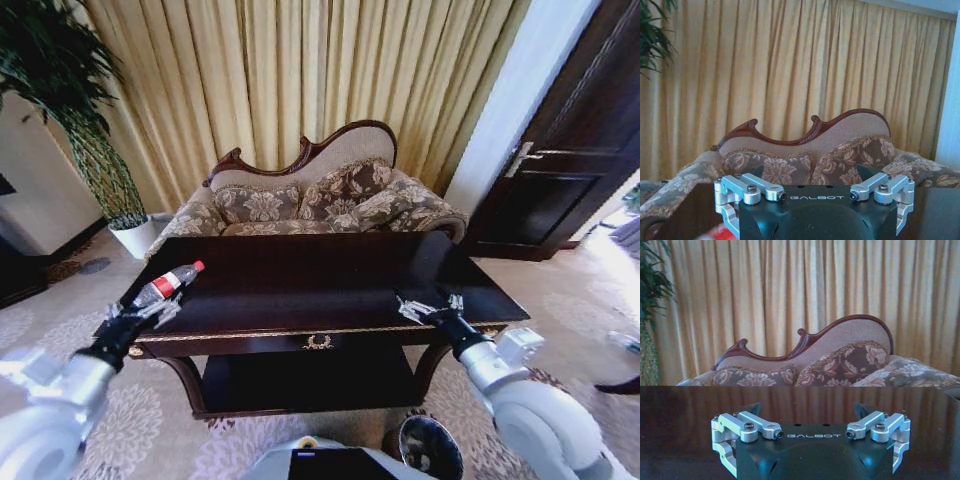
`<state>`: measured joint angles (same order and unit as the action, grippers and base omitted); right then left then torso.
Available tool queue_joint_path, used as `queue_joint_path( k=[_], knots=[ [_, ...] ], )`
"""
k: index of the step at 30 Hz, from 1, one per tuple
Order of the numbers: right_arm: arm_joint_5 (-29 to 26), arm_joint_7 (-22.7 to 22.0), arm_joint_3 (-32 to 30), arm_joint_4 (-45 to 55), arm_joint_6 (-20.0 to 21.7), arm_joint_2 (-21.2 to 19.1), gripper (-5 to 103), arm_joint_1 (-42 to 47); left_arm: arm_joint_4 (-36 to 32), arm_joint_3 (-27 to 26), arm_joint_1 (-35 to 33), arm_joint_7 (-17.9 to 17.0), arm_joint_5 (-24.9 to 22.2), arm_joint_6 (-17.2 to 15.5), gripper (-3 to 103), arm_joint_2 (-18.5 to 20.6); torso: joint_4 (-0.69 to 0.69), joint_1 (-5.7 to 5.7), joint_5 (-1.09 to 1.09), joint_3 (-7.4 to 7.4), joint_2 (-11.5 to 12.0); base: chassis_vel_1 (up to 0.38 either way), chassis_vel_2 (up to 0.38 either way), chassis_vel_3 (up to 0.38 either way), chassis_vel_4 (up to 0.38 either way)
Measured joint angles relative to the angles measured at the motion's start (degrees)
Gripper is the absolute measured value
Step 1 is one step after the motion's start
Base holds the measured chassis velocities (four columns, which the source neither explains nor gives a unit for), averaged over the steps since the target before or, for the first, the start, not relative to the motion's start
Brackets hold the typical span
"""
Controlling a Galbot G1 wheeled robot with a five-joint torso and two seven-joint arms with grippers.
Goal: Move to the front of the table and place the trash on the table into the trash bin.
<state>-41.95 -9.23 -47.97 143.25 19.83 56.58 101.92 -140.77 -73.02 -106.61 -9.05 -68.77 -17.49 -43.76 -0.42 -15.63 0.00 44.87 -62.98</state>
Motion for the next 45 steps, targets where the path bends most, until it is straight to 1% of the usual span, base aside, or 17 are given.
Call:
queue_joint_path(
  k=[1,2,3,5,6,8,9,11,14,17,20,25,27,28,29,32,45],
  knots=[
    [0.5,-0.1,0.0,0.0,0.0,0.6,100,0.4,2.5,-0.8,2.5,-0.8,-4.1,-2.2,100,3.9,0.02,0.0,0.0,0.0,0.0,0.0,0.0,0.0,0.0],
    [0.8,-0.1,0.0,0.0,0.0,0.9,100,0.6,3.9,-1.0,3.8,-1.2,-5.7,-3.9,100,5.7,0.02,0.0,0.0,0.0,0.0,0.0,0.0,0.0,0.0],
    [0.8,-0.1,0.0,0.0,0.0,0.9,100,0.6,3.9,-1.0,3.8,-1.2,-5.7,-3.9,100,5.7,0.02,0.0,0.0,0.0,0.0,0.0,0.0,0.0,0.0],
    [0.9,-0.6,-0.2,0.0,0.0,1.4,100,1.0,8.0,-0.2,7.6,-1.4,-8.6,-9.2,100,9.8,0.0,-0.01,-0.01,0.01,0.0,0.0,0.0,0.0,0.0],
    [0.9,-0.6,-0.2,0.0,0.0,1.4,100,1.0,8.0,-0.2,7.6,-1.4,-8.6,-9.2,100,9.8,0.0,-0.01,-0.01,0.01,0.0,0.0,0.0,0.0,0.0],
    [1.1,-1.2,-0.7,0.0,0.0,1.6,100,1.6,12.7,2.3,12.9,-1.4,-11.7,-15.9,100,12.9,0.03,-0.03,-0.02,0.02,0.0,0.0,0.0,0.0,0.0],
    [1.3,-1.5,-0.9,0.0,0.0,1.8,100,2.0,14.3,3.5,14.9,-1.5,-12.6,-17.6,100,13.8,0.02,-0.02,-0.03,0.02,0.0,0.0,0.0,0.0,0.0],
    [1.5,-1.7,-1.1,0.0,-0.1,1.9,100,2.3,15.4,4.4,16.2,-1.3,-13.1,-18.5,100,14.5,0.02,-0.02,-0.02,0.02,0.0,0.0,0.0,0.0,0.0],
    [2.7,-2.2,-1.5,0.0,-0.8,2.7,100,3.2,19.1,7.2,19.1,3.2,-12.4,-21.0,100,16.8,0.02,-0.02,-0.01,0.01,0.0,0.0,0.0,0.0,0.0],
    [3.2,-2.4,-1.2,0.0,-0.9,3.6,100,3.2,21.0,8.6,19.8,6.2,-10.6,-22.5,100,18.0,0.03,-0.02,0.0,0.01,0.0,0.0,0.0,0.0,0.0],
    [4.2,-2.3,-0.7,-0.2,-0.9,4.7,100,3.3,22.5,9.3,20.2,7.6,-9.5,-24.5,100,18.9,0.03,-0.02,0.0,0.02,0.0,0.0,0.0,0.0,0.0],
    [6.1,-1.5,0.1,-0.9,-1.2,6.5,100,3.6,24.2,9.7,20.0,7.8,-8.1,-25.1,100,20.6,0.03,-0.02,-0.01,0.01,0.0,0.0,0.0,0.0,0.0],
    [8.0,-0.6,0.5,-1.6,-2.1,8.3,100,4.1,25.9,9.5,19.9,9.6,-5.1,-25.1,100,22.8,0.02,-0.02,-0.01,0.01,0.0,0.0,0.0,0.0,0.0],
    [8.9,-0.2,0.8,-1.8,-2.7,9.3,100,4.3,27.0,9.2,20.0,11.8,-3.6,-25.1,100,24.1,0.02,-0.02,0.01,0.01,0.0,0.0,0.0,0.0,0.0],
    [8.9,-0.2,0.8,-1.8,-2.7,9.3,100,4.3,27.0,9.2,20.0,11.8,-3.6,-25.1,100,24.1,0.02,-0.02,0.01,0.01,0.0,0.0,0.0,0.0,0.0],
    [10.8,0.9,1.4,-2.4,-4.0,11.0,100,4.6,29.0,10.5,20.4,15.6,-0.2,-25.1,100,25.7,0.02,-0.02,0.0,0.01,0.0,0.0,0.0,0.0,0.0],
    [12.6,1.2,0.6,-2.5,-5.8,12.5,100,5.5,30.9,15.8,20.3,18.2,3.7,-24.8,100,25.7,0.02,-0.02,0.0,0.01,0.0,0.0,0.0,0.0,0.0]
  ],
)
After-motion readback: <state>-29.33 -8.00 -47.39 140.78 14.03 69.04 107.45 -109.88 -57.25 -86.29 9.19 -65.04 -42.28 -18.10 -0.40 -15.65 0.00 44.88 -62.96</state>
